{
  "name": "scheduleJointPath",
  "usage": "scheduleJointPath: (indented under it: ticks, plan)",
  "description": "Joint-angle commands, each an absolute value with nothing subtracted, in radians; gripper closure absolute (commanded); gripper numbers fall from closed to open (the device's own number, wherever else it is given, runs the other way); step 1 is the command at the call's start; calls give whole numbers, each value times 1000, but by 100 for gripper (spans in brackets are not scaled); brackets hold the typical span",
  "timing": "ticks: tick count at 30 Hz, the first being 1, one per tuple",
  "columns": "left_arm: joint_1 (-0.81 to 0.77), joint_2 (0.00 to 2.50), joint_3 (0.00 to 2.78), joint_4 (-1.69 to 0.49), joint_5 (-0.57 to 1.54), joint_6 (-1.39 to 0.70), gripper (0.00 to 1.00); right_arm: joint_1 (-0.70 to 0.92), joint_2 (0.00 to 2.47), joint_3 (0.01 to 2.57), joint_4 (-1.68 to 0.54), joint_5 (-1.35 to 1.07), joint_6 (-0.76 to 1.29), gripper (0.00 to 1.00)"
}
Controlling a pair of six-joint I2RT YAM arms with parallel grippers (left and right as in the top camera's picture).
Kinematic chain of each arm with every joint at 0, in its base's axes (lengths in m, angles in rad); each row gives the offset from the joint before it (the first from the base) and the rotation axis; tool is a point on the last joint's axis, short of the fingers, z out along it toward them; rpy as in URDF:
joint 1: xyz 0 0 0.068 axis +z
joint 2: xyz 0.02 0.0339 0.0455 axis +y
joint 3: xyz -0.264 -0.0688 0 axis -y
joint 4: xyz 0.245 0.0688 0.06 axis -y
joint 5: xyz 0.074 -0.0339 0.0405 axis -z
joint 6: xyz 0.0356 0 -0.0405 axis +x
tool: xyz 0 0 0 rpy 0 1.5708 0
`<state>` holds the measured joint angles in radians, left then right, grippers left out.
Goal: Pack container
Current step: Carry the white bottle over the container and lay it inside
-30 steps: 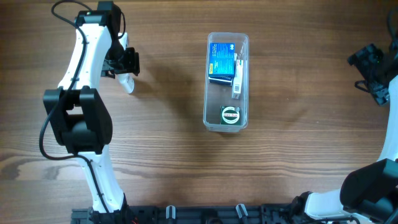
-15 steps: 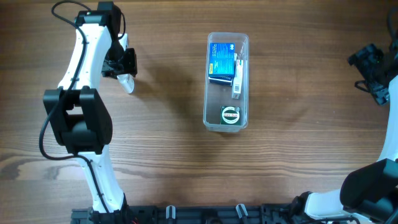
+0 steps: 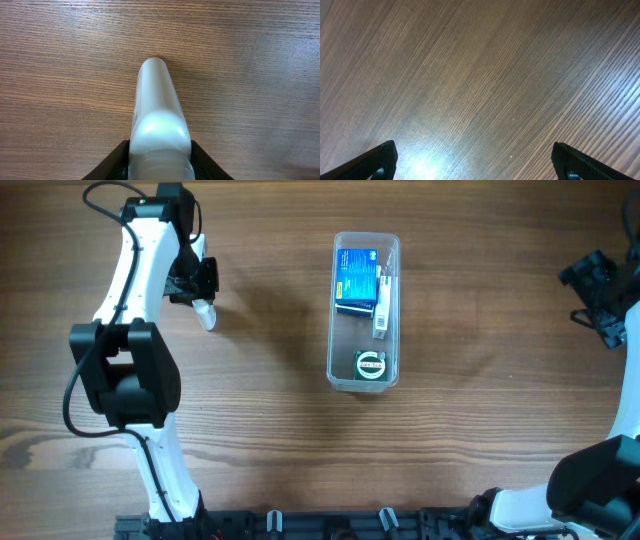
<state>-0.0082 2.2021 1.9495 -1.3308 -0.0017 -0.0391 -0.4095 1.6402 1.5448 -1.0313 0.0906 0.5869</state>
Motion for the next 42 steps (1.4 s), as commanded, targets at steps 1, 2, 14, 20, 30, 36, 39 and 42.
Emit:
scheduleJointPath:
  ticks: [1,2,14,20,30,36,39,42]
  plan:
    - [-6,2209,1943,-1328,10,-41,65,-413,1652,1541,-1029,108,603,0]
    - [-7,2209,1943,-1327,11,-41,64,-413,1652,1541,-1029,108,603,0]
    - [-16,2160,1945,-1324,117,-41,67,-413,1652,1541,-1029,108,603,0]
    - [-27,2003,1945,-1321,207,-42,68,-413,1652,1541,-1029,108,603,0]
    - [-271,1651,1945,-1305,220,-175,66,-413,1652,1541,-1029,108,603,0]
    - [-471,1660,1945,-1290,216,-274,65,-413,1652,1541,-1029,108,603,0]
    - [-544,1682,1945,-1270,212,-317,64,-413,1652,1541,-1029,108,603,0]
    - [-594,1705,1945,-1243,199,-335,65,-413,1652,1541,-1029,108,603,0]
